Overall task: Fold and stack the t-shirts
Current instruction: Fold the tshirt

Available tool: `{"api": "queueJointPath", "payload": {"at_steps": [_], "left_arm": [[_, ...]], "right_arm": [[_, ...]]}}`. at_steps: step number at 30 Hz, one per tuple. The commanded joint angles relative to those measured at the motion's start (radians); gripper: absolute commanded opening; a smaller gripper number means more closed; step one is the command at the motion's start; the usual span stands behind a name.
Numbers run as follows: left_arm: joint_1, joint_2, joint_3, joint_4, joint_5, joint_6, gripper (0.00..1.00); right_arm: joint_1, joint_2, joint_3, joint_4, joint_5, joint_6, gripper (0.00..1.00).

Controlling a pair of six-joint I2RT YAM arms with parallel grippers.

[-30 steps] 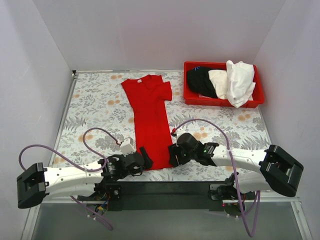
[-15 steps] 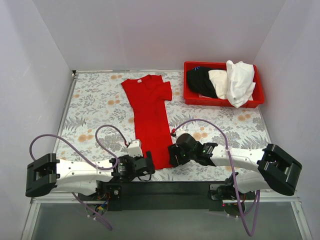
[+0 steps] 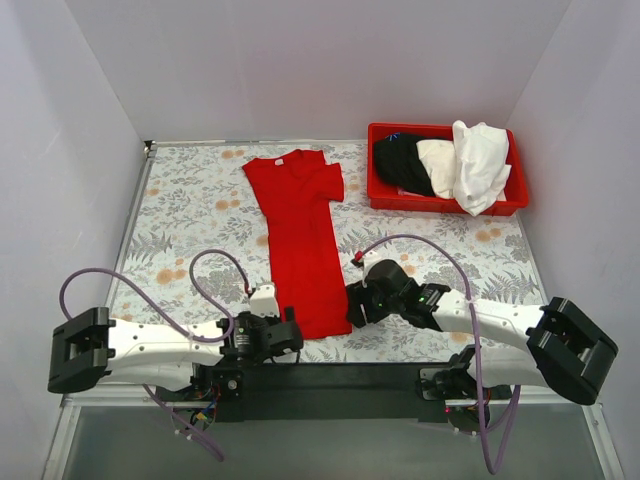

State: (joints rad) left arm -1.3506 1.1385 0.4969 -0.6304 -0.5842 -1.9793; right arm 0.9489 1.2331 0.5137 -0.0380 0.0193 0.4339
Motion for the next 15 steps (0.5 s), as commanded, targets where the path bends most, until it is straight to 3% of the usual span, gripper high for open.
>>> {"api": "queueJointPath", "payload": {"at_steps": [1, 6, 15], "left_arm": [[0.001, -0.08, -0.087, -0.184, 0.05, -0.464, 0.67], [0.002, -0.201, -0.09, -0.246, 0.041, -0.443, 0.67], [0.008, -0.121, -0.092, -0.169, 0.024, -0.441, 0.66]], "right_arm": [[-0.048, -0.041, -0.041, 0.029, -0.074, -0.044, 0.55], [-0.071, -0.038, -0.076, 0.093, -0.108, -0.04, 0.55], [-0.07, -0.023, -0.089, 0.155, -0.182, -0.021, 0.55]]}}
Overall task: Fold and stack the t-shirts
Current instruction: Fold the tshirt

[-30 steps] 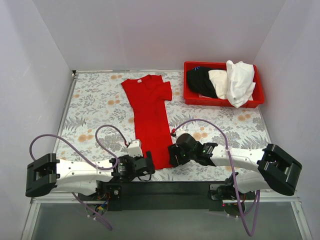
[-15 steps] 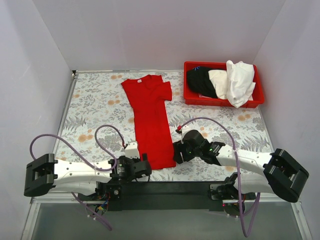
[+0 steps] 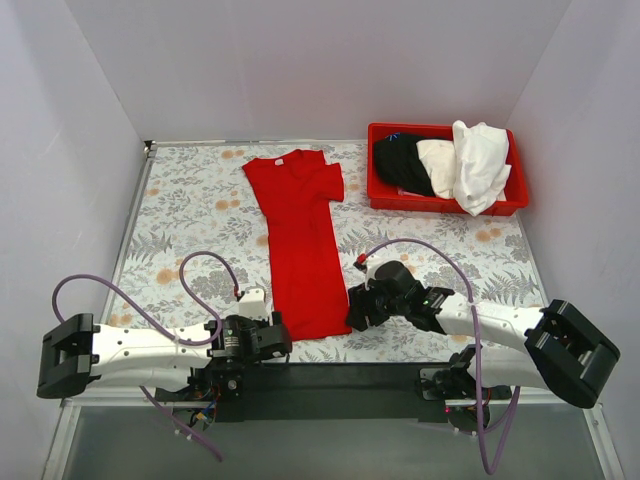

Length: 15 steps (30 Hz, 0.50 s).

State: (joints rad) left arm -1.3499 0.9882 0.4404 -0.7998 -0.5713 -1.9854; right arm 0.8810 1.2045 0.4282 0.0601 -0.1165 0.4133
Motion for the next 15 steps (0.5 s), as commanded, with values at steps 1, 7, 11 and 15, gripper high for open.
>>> {"api": "queueJointPath", "payload": {"at_steps": [1, 7, 11, 15], "left_arm": [[0.011, 0.024, -0.037, 0.013, 0.005, -0.431, 0.66], [0.015, -0.02, -0.077, 0.097, -0.009, -0.411, 0.65], [0.02, -0.019, -0.089, 0.161, -0.007, -0.382, 0.64], [0.028, 0.045, -0.083, 0.209, 0.007, -0.349, 0.64]], "right_arm": [[-0.002, 0.009, -0.002, 0.06, -0.058, 0.001, 0.54], [0.004, 0.007, -0.002, 0.061, -0.071, 0.012, 0.53], [0.018, 0.015, 0.001, 0.06, -0.075, 0.018, 0.53], [0.033, 0.03, 0.003, 0.06, -0.077, 0.025, 0.5]]}}
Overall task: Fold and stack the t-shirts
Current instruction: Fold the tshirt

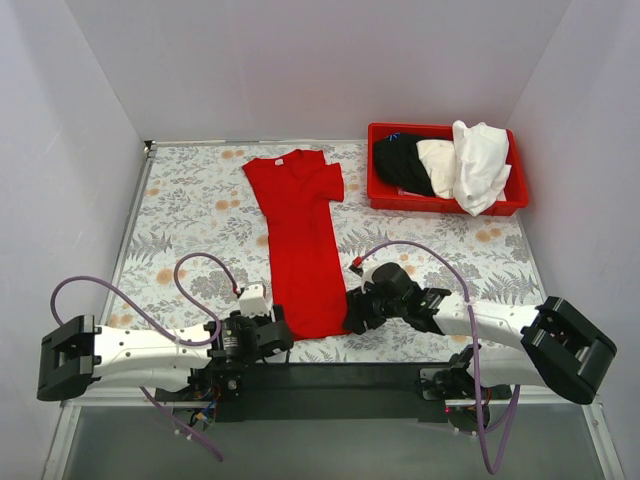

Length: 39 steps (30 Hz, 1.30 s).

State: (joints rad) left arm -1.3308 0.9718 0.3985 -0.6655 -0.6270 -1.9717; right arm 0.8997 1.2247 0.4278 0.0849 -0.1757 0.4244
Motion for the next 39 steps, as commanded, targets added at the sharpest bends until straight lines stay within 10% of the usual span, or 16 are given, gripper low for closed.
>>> {"api": "queueJointPath", "payload": {"at_steps": [1, 10, 25, 32, 39], "left_arm": [[0.012, 0.074, -0.041, 0.082, 0.069, -0.359, 0.63], [0.021, 0.116, -0.05, 0.119, 0.09, -0.339, 0.53], [0.021, 0.168, -0.024, 0.083, 0.164, -0.299, 0.0], [0.018, 0.162, -0.038, 0.09, 0.217, -0.234, 0.0], [0.005, 0.137, -0.03, 0.119, 0.343, -0.09, 0.0]], "right_arm": [[0.019, 0.012, 0.003, 0.035, -0.016, 0.016, 0.5], [0.044, 0.024, 0.011, 0.033, 0.004, 0.022, 0.43], [0.084, 0.062, 0.042, 0.032, 0.022, 0.037, 0.31], [0.1, 0.07, 0.069, -0.052, 0.053, 0.028, 0.01], [0.107, -0.036, 0.091, -0.253, 0.05, -0.01, 0.01]]}}
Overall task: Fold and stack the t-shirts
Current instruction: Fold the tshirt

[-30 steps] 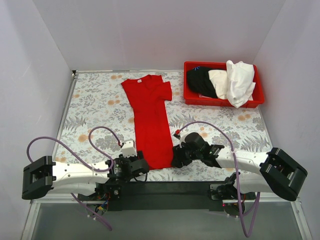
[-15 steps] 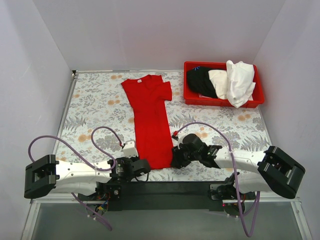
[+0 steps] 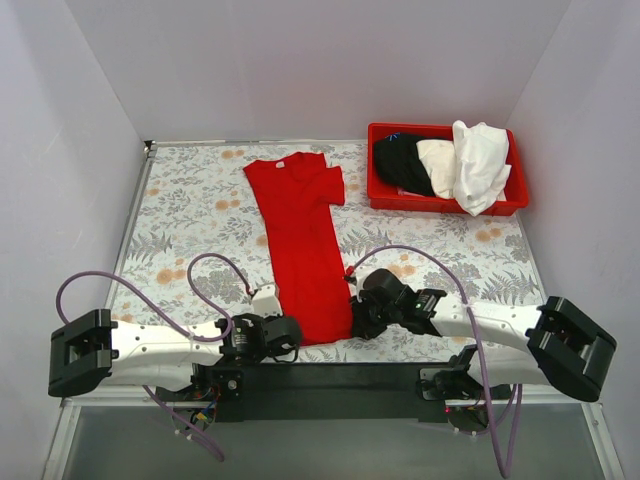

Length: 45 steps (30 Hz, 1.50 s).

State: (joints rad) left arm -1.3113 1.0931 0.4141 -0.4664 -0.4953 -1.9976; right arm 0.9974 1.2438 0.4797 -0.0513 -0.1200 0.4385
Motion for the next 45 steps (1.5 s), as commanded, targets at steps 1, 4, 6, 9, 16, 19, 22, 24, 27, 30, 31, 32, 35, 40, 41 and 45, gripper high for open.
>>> {"api": "queueJointPath", "payload": {"at_steps": [1, 4, 6, 9, 16, 19, 22, 24, 27, 30, 31, 32, 35, 40, 41, 45], "left_arm": [[-0.016, 0.014, -0.046, -0.078, 0.225, -0.055, 0.0], [-0.022, -0.004, -0.049, -0.075, 0.274, -0.015, 0.0], [-0.026, -0.013, -0.051, -0.066, 0.303, 0.022, 0.0], [-0.035, -0.019, -0.051, -0.037, 0.362, 0.062, 0.0], [-0.046, -0.156, -0.038, -0.003, 0.252, 0.022, 0.0], [-0.014, -0.187, -0.032, 0.001, 0.189, 0.025, 0.0], [0.03, -0.193, -0.015, 0.037, 0.164, 0.068, 0.0], [0.09, -0.208, -0.012, 0.043, 0.14, 0.091, 0.0], [0.197, -0.232, -0.041, 0.086, 0.17, 0.186, 0.0], [0.328, -0.242, -0.031, 0.155, 0.199, 0.273, 0.0], [0.346, -0.228, -0.023, 0.178, 0.192, 0.29, 0.0], [0.365, -0.217, -0.012, 0.189, 0.192, 0.312, 0.0], [0.464, -0.142, -0.001, 0.262, 0.254, 0.396, 0.0], [0.598, 0.005, 0.041, 0.368, 0.308, 0.517, 0.0], [0.61, 0.048, 0.069, 0.379, 0.317, 0.534, 0.0], [0.699, 0.143, 0.14, 0.422, 0.343, 0.598, 0.0]], "right_arm": [[0.012, -0.064, 0.037, -0.151, -0.024, -0.026, 0.01], [0.021, -0.096, 0.023, -0.203, -0.065, -0.02, 0.01], [0.029, -0.11, 0.017, -0.237, -0.081, -0.017, 0.01], [0.05, -0.119, 0.034, -0.317, -0.134, -0.021, 0.01], [0.067, -0.169, 0.16, -0.358, 0.027, -0.009, 0.01], [0.063, -0.123, 0.238, -0.346, 0.115, -0.029, 0.01], [0.052, -0.046, 0.287, -0.318, 0.166, -0.056, 0.01], [0.044, 0.015, 0.333, -0.305, 0.192, -0.072, 0.01], [0.017, 0.084, 0.381, -0.273, 0.217, -0.106, 0.01], [-0.019, 0.141, 0.416, -0.239, 0.212, -0.127, 0.01], [-0.032, 0.155, 0.427, -0.231, 0.207, -0.133, 0.01], [-0.042, 0.183, 0.438, -0.226, 0.206, -0.139, 0.01], [-0.081, 0.242, 0.485, -0.206, 0.204, -0.167, 0.01], [-0.167, 0.35, 0.598, -0.168, 0.183, -0.213, 0.01], [-0.177, 0.389, 0.618, -0.167, 0.186, -0.221, 0.01], [-0.23, 0.477, 0.72, -0.163, 0.166, -0.253, 0.01]]}}
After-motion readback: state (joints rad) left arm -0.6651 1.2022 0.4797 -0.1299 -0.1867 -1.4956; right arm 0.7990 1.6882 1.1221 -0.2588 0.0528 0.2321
